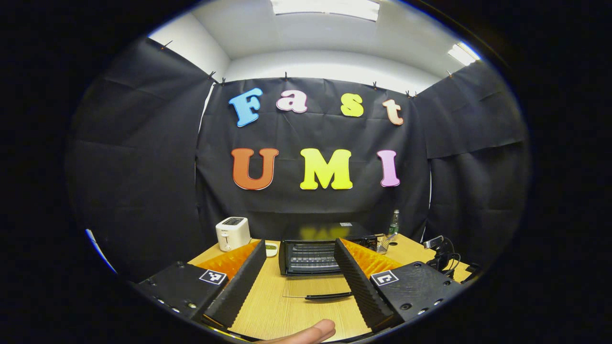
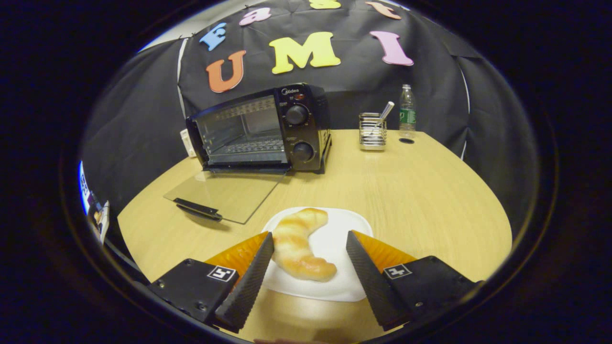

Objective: Open the electric oven with the left hand, put the food in, and close the electric oven.

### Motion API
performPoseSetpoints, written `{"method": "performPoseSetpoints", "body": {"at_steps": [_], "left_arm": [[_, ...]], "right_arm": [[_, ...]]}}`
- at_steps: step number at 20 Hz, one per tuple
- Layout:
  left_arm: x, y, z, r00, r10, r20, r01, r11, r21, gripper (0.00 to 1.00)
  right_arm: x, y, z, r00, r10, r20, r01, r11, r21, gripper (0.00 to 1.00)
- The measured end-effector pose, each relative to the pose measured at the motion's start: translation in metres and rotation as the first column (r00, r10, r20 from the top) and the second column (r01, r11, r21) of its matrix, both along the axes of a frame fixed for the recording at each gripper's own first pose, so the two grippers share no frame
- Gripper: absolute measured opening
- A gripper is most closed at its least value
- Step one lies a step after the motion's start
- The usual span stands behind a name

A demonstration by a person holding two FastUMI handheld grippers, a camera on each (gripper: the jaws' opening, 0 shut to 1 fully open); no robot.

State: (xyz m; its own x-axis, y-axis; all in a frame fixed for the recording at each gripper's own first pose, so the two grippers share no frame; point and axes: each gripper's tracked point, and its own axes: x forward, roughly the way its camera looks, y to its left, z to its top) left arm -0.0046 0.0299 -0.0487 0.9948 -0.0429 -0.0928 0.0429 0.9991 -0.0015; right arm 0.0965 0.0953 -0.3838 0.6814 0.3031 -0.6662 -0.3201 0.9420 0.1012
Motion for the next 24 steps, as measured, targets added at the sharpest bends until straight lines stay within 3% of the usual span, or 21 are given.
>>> {"method": "performPoseSetpoints", "body": {"at_steps": [4,7,9,12,15,24], "left_arm": [[0.001,-0.01,-0.004,1.0,-0.019,-0.005,0.019,1.0,0.013,0.94],[0.001,-0.014,-0.011,0.999,-0.025,-0.024,0.026,0.999,0.024,0.94],[0.003,-0.015,-0.015,0.999,-0.028,-0.027,0.029,0.999,0.035,0.94],[0.003,-0.017,-0.024,0.998,-0.027,-0.052,0.028,0.999,0.026,0.94],[0.003,-0.019,-0.027,0.998,-0.039,-0.047,0.04,0.999,0.03,0.94],[0.005,-0.013,-0.023,0.998,-0.054,-0.021,0.055,0.997,0.049,0.94]], "right_arm": [[-0.003,0.012,0.003,0.999,0.031,-0.015,-0.031,0.999,0.009,0.82],[-0.006,0.022,-0.007,0.997,0.069,-0.042,-0.069,0.998,0.005,0.81],[-0.001,0.012,-0.016,0.999,0.034,-0.037,-0.036,0.998,-0.055,0.8],[-0.002,0.015,-0.012,0.999,0.019,-0.026,-0.02,0.999,-0.041,0.72],[-0.003,0.019,-0.014,0.999,0.027,-0.046,-0.027,1.0,-0.01,0.54],[-0.007,0.044,0.018,0.998,0.051,-0.035,-0.05,0.998,0.028,0.48]]}}
